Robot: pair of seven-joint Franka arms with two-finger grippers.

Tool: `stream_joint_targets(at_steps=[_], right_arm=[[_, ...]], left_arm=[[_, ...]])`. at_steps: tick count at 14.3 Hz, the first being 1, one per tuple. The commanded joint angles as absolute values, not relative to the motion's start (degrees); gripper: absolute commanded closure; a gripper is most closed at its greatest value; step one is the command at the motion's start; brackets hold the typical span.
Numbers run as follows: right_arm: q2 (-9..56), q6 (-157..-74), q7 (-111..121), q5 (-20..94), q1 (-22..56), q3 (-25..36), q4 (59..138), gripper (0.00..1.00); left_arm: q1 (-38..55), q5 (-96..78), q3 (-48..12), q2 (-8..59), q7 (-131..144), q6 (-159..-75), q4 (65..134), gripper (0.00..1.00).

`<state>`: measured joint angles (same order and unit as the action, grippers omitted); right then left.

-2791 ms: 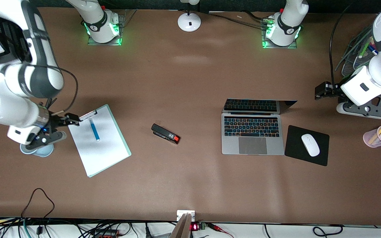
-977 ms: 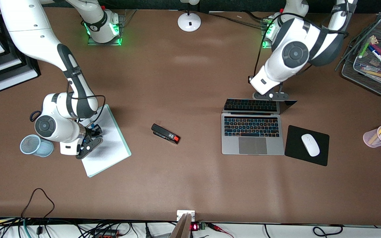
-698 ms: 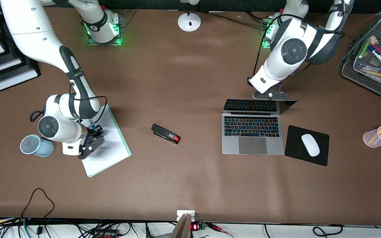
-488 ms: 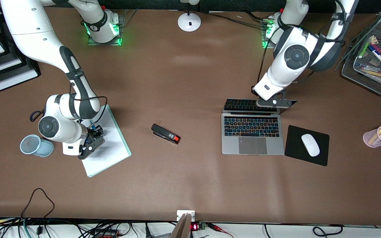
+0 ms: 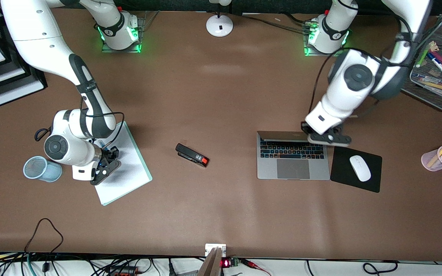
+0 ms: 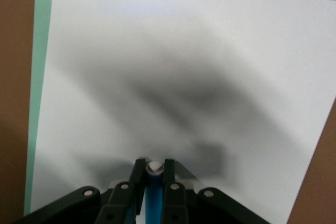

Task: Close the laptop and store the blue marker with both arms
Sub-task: 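Lift the marker toward the cup while the left gripper pushes the laptop lid down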

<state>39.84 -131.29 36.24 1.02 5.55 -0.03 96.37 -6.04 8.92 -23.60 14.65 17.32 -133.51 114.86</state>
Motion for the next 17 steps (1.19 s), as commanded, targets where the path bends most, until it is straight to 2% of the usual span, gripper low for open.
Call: stream_joint_targets(at_steps=[1,5,7,11,13,17], right_arm=[[37.9,-131.0,35.2,1.9,5.3,-0.1,95.6,1.0],[35.2,-127.7,35.9,1.8,3.8,0.1,91.9,1.0],[35.0,-122.5,36.6,1.8,1.8,0.0,87.1,1.0],[35.1,-112.6,49.7,1.9,-1.1,0.0,76.8,1.0],[35.1,-111.8,56.6,2.4,-2.9,-0.1,74.4,1.0],[36.5,-112.6,75.9,16.9,-7.8,0.0,72.7,1.0]], left_arm=[[-7.5,10.4,-24.1,22.0,14.6,-133.3,107.0,1.0],[-7.5,10.4,-24.0,26.4,14.5,-135.2,104.9,1.0],[-7.3,10.5,-24.0,28.8,14.5,-138.5,104.4,1.0],[-6.7,10.5,-24.0,33.6,14.5,-139.8,101.2,1.0],[-6.6,10.5,-24.0,36.2,14.6,-140.0,99.2,1.0],[-6.2,10.5,-24.0,40.0,14.6,-141.9,97.6,1.0]])
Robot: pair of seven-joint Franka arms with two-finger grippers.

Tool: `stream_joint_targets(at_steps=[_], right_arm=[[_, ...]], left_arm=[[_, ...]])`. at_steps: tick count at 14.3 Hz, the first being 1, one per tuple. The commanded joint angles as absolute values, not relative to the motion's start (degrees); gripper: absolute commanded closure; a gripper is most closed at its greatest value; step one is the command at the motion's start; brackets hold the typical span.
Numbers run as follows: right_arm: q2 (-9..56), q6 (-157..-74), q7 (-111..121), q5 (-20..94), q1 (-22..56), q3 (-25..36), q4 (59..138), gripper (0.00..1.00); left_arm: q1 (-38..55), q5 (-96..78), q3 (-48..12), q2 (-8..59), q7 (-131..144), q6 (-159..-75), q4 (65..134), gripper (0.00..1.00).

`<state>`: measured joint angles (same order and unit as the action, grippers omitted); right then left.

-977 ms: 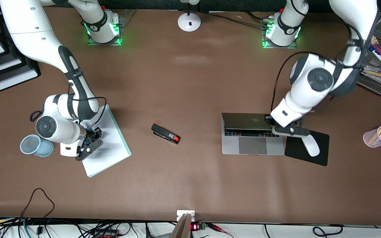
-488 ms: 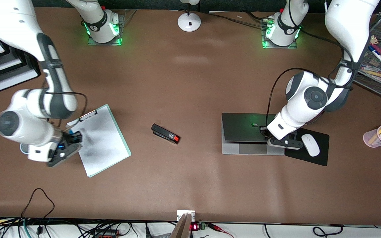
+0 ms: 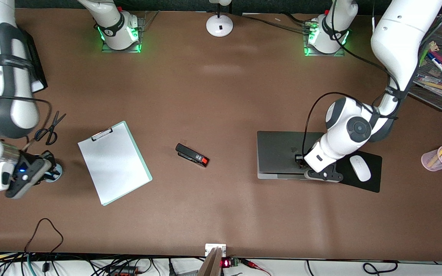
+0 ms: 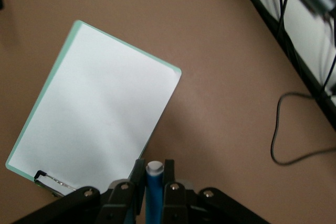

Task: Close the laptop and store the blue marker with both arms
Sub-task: 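Drop the marker into the cup while the left gripper presses the lid shut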

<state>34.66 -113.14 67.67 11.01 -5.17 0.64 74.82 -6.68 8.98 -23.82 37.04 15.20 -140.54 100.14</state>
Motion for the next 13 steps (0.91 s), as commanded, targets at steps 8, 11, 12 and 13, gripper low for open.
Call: stream_joint_targets(at_steps=[8,11,12,13], right_arm=[[38.5,-105.5,100.1,37.9,-16.8,0.0,70.9,1.0],[40.9,-98.5,107.1,47.3,-22.0,0.0,70.9,1.0],[41.6,-97.0,108.4,48.6,-23.1,-0.1,70.9,1.0],[42.3,-95.6,109.6,49.7,-24.1,-0.1,70.8,1.0]], left_arm=[[-6.4,11.2,-23.3,43.5,14.5,-145.0,98.2,1.0],[-6.4,11.2,-23.3,43.4,14.5,-144.9,98.2,1.0],[-6.4,11.2,-23.2,43.4,14.5,-144.9,98.3,1.0],[-6.3,11.3,-23.0,43.5,14.5,-144.9,98.3,1.0]])
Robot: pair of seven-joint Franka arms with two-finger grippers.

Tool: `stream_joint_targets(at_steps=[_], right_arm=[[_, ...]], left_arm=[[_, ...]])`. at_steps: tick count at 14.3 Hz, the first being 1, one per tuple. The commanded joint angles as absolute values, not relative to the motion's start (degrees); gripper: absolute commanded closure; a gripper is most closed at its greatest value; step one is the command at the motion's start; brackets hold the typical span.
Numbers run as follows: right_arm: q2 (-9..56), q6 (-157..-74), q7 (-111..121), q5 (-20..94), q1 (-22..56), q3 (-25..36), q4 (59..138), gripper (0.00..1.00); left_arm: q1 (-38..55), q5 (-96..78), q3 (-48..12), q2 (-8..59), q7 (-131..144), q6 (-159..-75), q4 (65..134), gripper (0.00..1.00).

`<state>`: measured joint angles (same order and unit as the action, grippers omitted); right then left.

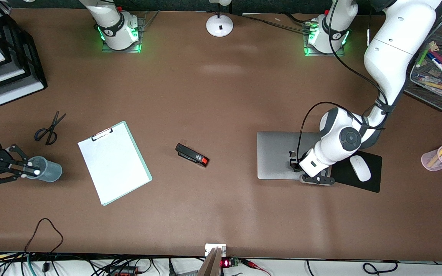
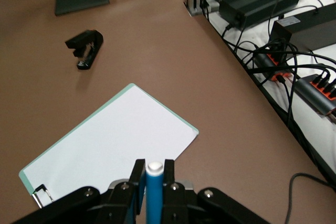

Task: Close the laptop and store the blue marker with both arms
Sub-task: 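Drop the marker into the cup while the left gripper presses the lid shut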

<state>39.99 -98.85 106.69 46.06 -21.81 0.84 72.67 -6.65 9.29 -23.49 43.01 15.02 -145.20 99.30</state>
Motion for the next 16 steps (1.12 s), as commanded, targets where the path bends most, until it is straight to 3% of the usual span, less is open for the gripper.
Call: stream_joint_targets(at_steps=[1,7,9,14,16], right_arm=[[42.9,-94.8,110.8,50.9,-24.7,-0.1,70.8,1.0],[44.0,-93.3,115.6,51.6,-26.8,-0.1,70.8,1.0],[44.6,-93.1,118.2,51.6,-27.2,-0.1,70.8,1.0],[46.7,-92.7,123.9,51.9,-28.9,-0.1,70.9,1.0],[47.3,-92.7,124.1,51.9,-29.5,-0.1,70.9,1.0]], left_arm=[[-6.4,11.3,-23.0,44.0,14.4,-144.9,98.3,1.0],[-6.9,12.5,-23.0,43.8,14.5,-144.8,98.1,1.0],[-6.9,12.6,-23.1,41.0,14.8,-142.9,97.7,1.0],[-7.4,12.6,-24.2,30.3,14.1,-127.6,97.5,1.0],[-7.6,11.9,-24.9,25.9,11.9,-120.1,97.5,0.95]])
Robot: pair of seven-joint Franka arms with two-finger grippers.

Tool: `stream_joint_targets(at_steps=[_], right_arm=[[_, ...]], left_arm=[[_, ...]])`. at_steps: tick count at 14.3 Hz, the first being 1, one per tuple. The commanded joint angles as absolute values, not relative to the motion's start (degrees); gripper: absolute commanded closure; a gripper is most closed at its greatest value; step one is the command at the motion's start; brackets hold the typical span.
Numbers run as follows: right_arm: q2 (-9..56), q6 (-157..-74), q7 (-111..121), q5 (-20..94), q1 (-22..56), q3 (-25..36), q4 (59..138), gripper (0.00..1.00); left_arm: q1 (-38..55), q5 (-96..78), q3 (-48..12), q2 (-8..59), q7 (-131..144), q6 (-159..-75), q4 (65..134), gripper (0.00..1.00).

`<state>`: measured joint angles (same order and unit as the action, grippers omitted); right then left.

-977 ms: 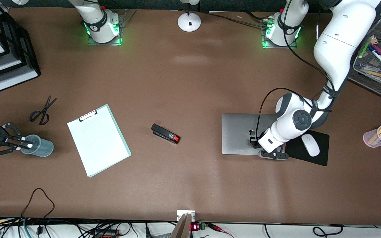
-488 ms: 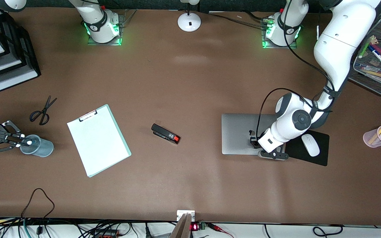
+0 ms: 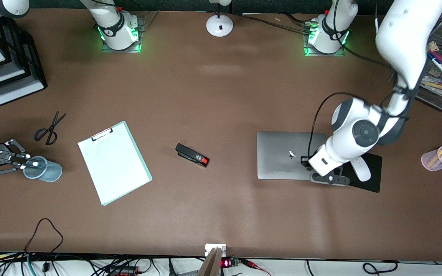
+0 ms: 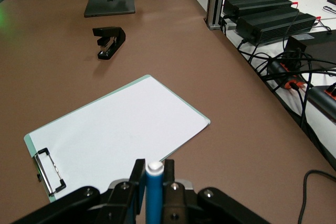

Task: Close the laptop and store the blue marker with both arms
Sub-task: 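Drop the marker into the cup while the left gripper presses the lid shut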

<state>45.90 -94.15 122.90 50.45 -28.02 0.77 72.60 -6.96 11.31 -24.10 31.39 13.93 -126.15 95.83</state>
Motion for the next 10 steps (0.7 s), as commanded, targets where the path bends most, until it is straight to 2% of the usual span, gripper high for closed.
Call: stream_joint_targets(at_steps=[1,2,3,4,5,6,8,10], right_arm=[[47.5,-92.7,124.1,51.9,-29.6,-0.1,70.9,0.97],[47.9,-92.7,124.1,51.9,-29.7,-0.1,70.9,0.77],[48.0,-92.7,123.8,51.9,-29.9,-0.1,70.9,0.36],[47.9,-92.6,123.6,51.9,-29.9,-0.1,70.9,0.0],[47.8,-92.6,123.0,51.9,-29.9,0.0,70.9,0.0],[47.4,-92.6,121.2,51.7,-29.7,0.1,70.9,0.0],[46.9,-92.6,113.1,51.4,-29.4,0.0,70.8,0.0],[45.7,-93.0,106.3,50.4,-27.8,0.1,70.8,0.0]], left_arm=[[-7.6,11.5,-25.0,23.8,11.7,-116.7,97.5,0.94],[-7.6,11.5,-25.3,22.0,11.7,-113.8,97.4,0.87],[-7.5,11.5,-25.3,19.9,11.6,-110.8,97.5,0.61],[-7.5,11.4,-25.3,18.0,11.3,-108.6,97.5,0.32],[-7.6,11.4,-25.7,16.2,11.2,-107.2,97.5,0.11],[-7.6,11.3,-26.0,14.7,11.2,-106.1,97.5,0.0],[-7.6,11.3,-25.9,12.8,9.7,-102.2,95.8,0.0],[-7.6,11.4,-25.8,12.8,7.8,-97.1,91.3,0.0]])
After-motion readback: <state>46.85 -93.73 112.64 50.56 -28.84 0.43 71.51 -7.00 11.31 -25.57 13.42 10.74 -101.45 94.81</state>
